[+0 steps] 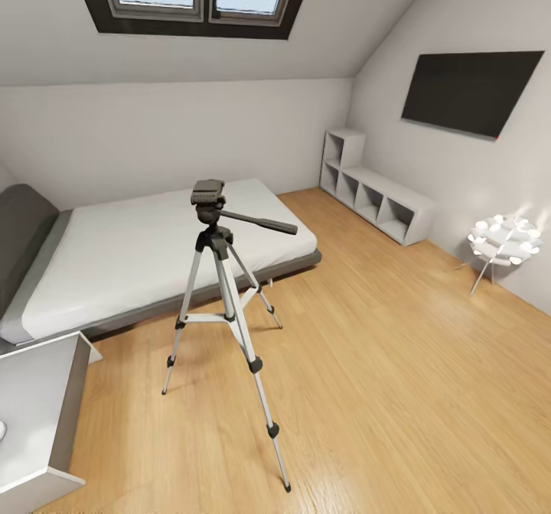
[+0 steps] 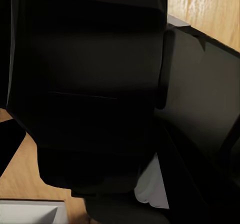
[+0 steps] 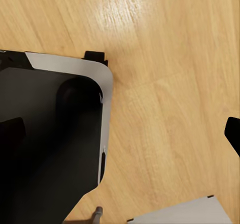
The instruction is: Attach the digital camera to the camera tripod in the bedroom.
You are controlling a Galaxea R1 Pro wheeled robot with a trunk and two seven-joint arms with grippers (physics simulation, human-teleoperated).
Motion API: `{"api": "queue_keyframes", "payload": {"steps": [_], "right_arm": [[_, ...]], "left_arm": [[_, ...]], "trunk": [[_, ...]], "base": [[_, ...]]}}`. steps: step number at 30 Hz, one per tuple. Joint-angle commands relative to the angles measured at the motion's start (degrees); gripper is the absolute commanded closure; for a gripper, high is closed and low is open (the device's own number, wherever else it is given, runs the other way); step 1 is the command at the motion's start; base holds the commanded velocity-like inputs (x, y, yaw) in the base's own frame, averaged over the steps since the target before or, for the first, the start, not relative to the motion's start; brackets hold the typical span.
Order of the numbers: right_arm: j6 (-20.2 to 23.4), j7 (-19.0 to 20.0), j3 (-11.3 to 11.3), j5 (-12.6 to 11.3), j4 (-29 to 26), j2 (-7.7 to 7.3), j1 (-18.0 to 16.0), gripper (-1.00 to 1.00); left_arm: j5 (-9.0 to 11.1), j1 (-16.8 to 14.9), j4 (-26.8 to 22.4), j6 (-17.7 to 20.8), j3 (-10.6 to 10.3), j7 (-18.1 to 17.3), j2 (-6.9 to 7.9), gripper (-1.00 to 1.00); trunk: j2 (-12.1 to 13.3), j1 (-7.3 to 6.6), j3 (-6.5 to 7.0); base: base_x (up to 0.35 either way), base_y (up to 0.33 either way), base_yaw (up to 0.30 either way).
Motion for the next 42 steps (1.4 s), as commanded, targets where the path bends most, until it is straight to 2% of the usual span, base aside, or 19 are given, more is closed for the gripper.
{"api": "queue_keyframes", "payload": {"steps": [1, 14, 42], "right_arm": [[-0.38, 0.07, -0.24, 0.55, 0.19, -0.02, -0.09, -1.00], [-0.40, -0.01, -0.24, 0.55, 0.19, 0.00, -0.09, -1.00], [-0.51, 0.11, -0.20, 0.60, 0.19, -0.28, -0.09, -1.00]], "left_arm": [[0.40, -0.04, 0.05, -0.16, -0.49, -0.10, 0.01, 1.00], [-0.28, -0.03, -0.04, -0.20, -0.57, -0.18, 0.08, 1.00], [-0.30, -0.03, -0.04, -0.18, -0.57, -0.18, 0.11, 1.00]], "trunk": [[-0.11, 0.03, -0.18], [-0.11, 0.03, -1.35], [-0.11, 0.03, -3.89]], "base": [[0.000, 0.000, 0.000], [0.000, 0.000, 0.000], [0.000, 0.000, 0.000]]}}
